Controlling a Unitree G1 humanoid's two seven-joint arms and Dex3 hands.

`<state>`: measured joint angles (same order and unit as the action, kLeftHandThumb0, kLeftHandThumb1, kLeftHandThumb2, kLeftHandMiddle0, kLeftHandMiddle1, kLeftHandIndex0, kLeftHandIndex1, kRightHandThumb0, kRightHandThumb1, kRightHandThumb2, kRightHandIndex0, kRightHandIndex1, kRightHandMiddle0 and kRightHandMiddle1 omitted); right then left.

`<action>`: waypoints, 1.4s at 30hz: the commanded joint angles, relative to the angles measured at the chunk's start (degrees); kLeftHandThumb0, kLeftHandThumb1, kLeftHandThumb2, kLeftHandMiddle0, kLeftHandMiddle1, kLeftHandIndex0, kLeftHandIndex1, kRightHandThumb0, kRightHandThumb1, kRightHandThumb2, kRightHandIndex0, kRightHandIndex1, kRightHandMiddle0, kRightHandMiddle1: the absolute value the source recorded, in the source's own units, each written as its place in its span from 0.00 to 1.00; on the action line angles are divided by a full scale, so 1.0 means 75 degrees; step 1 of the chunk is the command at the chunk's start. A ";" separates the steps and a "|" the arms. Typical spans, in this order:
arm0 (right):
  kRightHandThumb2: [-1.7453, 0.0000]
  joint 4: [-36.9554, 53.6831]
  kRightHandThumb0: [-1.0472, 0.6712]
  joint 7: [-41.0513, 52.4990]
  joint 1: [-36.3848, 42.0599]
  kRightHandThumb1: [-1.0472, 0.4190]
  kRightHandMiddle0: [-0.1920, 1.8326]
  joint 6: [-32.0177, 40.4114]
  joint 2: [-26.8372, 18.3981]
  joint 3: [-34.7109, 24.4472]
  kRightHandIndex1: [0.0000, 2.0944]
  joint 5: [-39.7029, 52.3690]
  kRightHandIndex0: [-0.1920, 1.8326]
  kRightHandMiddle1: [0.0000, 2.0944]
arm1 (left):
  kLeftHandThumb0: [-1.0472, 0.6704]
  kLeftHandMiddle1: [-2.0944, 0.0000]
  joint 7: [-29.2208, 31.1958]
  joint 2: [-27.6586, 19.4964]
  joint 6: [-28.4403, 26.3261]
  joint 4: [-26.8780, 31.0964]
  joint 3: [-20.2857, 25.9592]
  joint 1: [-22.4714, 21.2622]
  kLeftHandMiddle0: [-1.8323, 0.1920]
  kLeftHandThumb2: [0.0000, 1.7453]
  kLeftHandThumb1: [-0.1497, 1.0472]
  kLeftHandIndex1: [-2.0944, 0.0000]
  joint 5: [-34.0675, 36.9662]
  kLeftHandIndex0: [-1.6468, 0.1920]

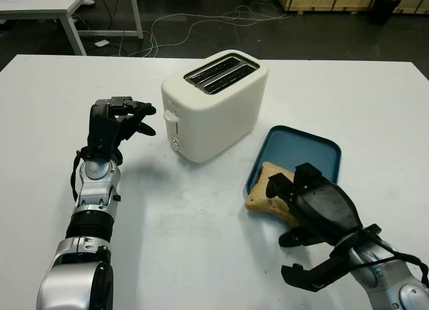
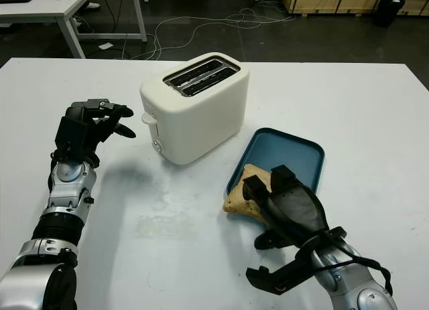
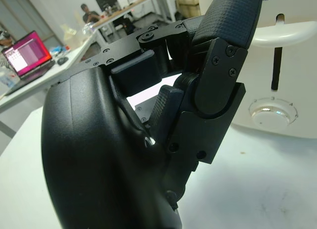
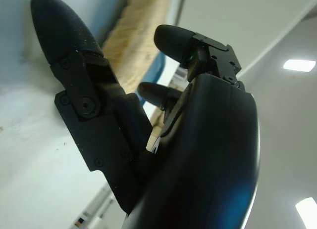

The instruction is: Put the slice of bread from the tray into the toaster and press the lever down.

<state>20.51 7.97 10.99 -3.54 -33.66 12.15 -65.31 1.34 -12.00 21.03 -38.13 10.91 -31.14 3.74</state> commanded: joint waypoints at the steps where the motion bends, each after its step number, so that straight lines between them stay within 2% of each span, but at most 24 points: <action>1: 1.00 -0.0342 0.00 -0.0200 0.0000 0.21 0.09 -0.0022 -0.0093 0.0171 0.81 -0.0386 0.09 0.69 | 0.00 0.68 -0.0004 -0.0063 0.0054 0.0019 0.0015 -0.0067 0.13 0.00 0.86 0.84 -0.0011 0.04; 7: 1.00 -0.1004 0.00 -0.1347 -0.0102 0.22 0.09 0.0136 -0.0120 0.0429 0.78 -0.1205 0.09 0.70 | 0.00 0.69 0.0040 -0.0036 0.0073 -0.0001 0.0042 -0.0076 0.13 0.00 0.85 0.84 0.0058 0.04; 8: 0.99 -0.1110 0.07 -0.1512 -0.0128 0.23 0.09 0.0152 -0.0126 0.0456 0.78 -0.1263 0.09 0.70 | 0.00 0.69 0.0038 -0.0035 0.0070 -0.0001 0.0044 -0.0074 0.13 0.00 0.85 0.84 0.0059 0.04; 9: 0.87 -0.1206 0.14 -0.1650 -0.0150 0.30 0.09 0.0165 -0.0129 0.0473 0.78 -0.1287 0.09 0.71 | 0.00 0.69 0.0029 -0.0032 0.0059 0.0001 0.0046 -0.0074 0.13 0.00 0.85 0.84 0.0059 0.04; 10: 0.52 -0.1288 0.16 -0.1753 -0.0172 0.51 0.09 0.0168 -0.0133 0.0483 0.79 -0.1285 0.09 0.71 | 0.00 0.69 0.0032 -0.0029 0.0055 0.0004 0.0050 -0.0072 0.13 0.00 0.85 0.84 0.0068 0.04; 11: 0.28 -0.1364 0.20 -0.1813 -0.0212 0.65 0.09 0.0160 -0.0145 0.0486 0.79 -0.1280 0.09 0.72 | 0.00 0.69 0.0057 -0.0025 0.0062 -0.0002 0.0058 -0.0073 0.13 0.00 0.85 0.84 0.0092 0.04; 12: 0.15 -0.1402 0.24 -0.1802 -0.0259 0.77 0.09 0.0143 -0.0156 0.0472 0.80 -0.1232 0.09 0.73 | 0.00 0.69 0.0073 -0.0020 0.0065 -0.0004 0.0064 -0.0073 0.13 0.00 0.84 0.84 0.0109 0.04; 13: 0.06 -0.1377 0.28 -0.1704 -0.0304 0.88 0.09 0.0132 -0.0164 0.0444 0.82 -0.1166 0.09 0.75 | 0.00 0.69 0.0072 -0.0021 0.0070 -0.0004 0.0059 -0.0072 0.13 0.00 0.84 0.84 0.0100 0.04; 15: 0.01 -0.1291 0.32 -0.1500 -0.0370 0.97 0.09 0.0144 -0.0178 0.0398 0.83 -0.1096 0.10 0.78 | 0.00 0.69 0.0042 -0.0030 0.0084 -0.0005 0.0037 -0.0069 0.13 0.00 0.85 0.84 0.0050 0.04; 18: 0.00 -0.1360 0.32 -0.1571 -0.0465 0.99 0.09 0.0158 -0.0217 0.0398 0.83 -0.1198 0.17 0.81 | 0.00 0.69 0.0055 -0.0017 0.0048 0.0019 0.0036 -0.0064 0.13 0.00 0.84 0.84 0.0071 0.04; 22: 0.02 -0.1434 0.23 -0.1546 -0.0589 0.98 0.25 0.0124 -0.0414 0.0484 0.69 -0.1471 0.40 0.74 | 0.00 0.69 0.0018 -0.0014 0.0027 0.0046 0.0025 -0.0047 0.13 0.00 0.84 0.84 0.0043 0.04; 23: 0.06 -0.1409 0.22 -0.1442 -0.0621 0.95 0.31 0.0093 -0.0480 0.0508 0.63 -0.1501 0.47 0.69 | 0.00 0.69 0.0014 -0.0015 0.0031 0.0044 0.0024 -0.0047 0.13 0.00 0.85 0.84 0.0039 0.04; 25: 0.24 -0.1382 0.17 -0.1287 -0.0675 0.83 0.46 0.0020 -0.0587 0.0547 0.55 -0.1453 0.66 0.57 | 0.00 0.69 0.0028 -0.0030 0.0057 0.0032 0.0018 -0.0047 0.13 0.00 0.85 0.84 0.0029 0.04; 26: 0.32 -0.1363 0.14 -0.1210 -0.0690 0.77 0.58 0.0007 -0.0612 0.0556 0.54 -0.1384 0.77 0.47 | 0.00 0.69 0.0031 -0.0034 0.0061 0.0031 0.0016 -0.0046 0.13 0.00 0.85 0.84 0.0027 0.04; 27: 0.35 -0.1353 0.13 -0.1246 -0.0703 0.74 0.64 -0.0084 -0.0656 0.0547 0.53 -0.1239 0.82 0.42 | 0.00 0.69 0.0038 -0.0033 0.0067 0.0030 0.0019 -0.0047 0.13 0.00 0.85 0.84 0.0034 0.04; 28: 0.37 -0.1349 0.09 -0.1346 -0.0704 0.71 0.72 -0.0158 -0.0670 0.0526 0.58 -0.1085 0.85 0.37 | 0.00 0.69 0.0042 -0.0032 0.0073 0.0027 0.0021 -0.0049 0.13 0.00 0.85 0.84 0.0039 0.04; 30: 0.39 -0.1342 0.05 -0.1618 -0.0685 0.69 0.77 -0.0303 -0.0636 0.0441 0.65 -0.0699 0.86 0.35 | 0.00 0.69 0.0049 -0.0017 0.0057 0.0030 0.0036 -0.0052 0.13 0.00 0.85 0.84 0.0072 0.04; 31: 0.44 -0.1318 0.04 -0.1625 -0.0683 0.63 0.77 -0.0338 -0.0628 0.0411 0.67 -0.0539 0.87 0.34 | 0.00 0.69 0.0055 -0.0011 0.0044 0.0032 0.0042 -0.0054 0.13 0.00 0.85 0.84 0.0087 0.04; 34: 0.60 -0.1255 0.04 -0.1477 -0.0782 0.39 0.77 -0.0469 -0.0688 0.0356 0.67 -0.0179 0.87 0.38 | 0.00 0.69 0.0042 -0.0018 0.0067 0.0018 0.0026 -0.0055 0.13 0.00 0.85 0.84 0.0053 0.04; 35: 0.69 -0.1228 0.04 -0.1362 -0.0827 0.28 0.79 -0.0509 -0.0704 0.0340 0.67 -0.0042 0.87 0.43 | 0.00 0.69 0.0034 -0.0018 0.0076 0.0012 0.0024 -0.0056 0.13 0.00 0.85 0.84 0.0045 0.04; 36: 0.75 -0.1208 0.04 -0.1213 -0.0863 0.21 0.79 -0.0533 -0.0676 0.0308 0.67 0.0179 0.87 0.45 | 0.00 0.69 0.0023 -0.0023 0.0080 0.0007 0.0019 -0.0055 0.13 0.00 0.85 0.84 0.0030 0.04; 39: 0.88 -0.1100 0.03 -0.0442 -0.0989 0.11 0.82 -0.0434 -0.0614 0.0244 0.65 0.0821 0.87 0.45 | 0.00 0.69 0.0027 -0.0023 0.0084 0.0007 0.0022 -0.0053 0.13 0.00 0.85 0.84 0.0036 0.04; 42: 0.94 -0.1205 0.01 -0.0161 -0.1128 0.10 0.86 -0.0421 -0.0500 0.0163 0.62 0.1351 0.87 0.41 | 0.00 0.69 0.0015 -0.0029 0.0074 0.0007 0.0024 -0.0050 0.13 0.00 0.85 0.84 0.0029 0.04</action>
<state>11.89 5.46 2.70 -6.20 -37.89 13.56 -56.92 1.51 -12.01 21.03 -38.13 10.94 -31.14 3.89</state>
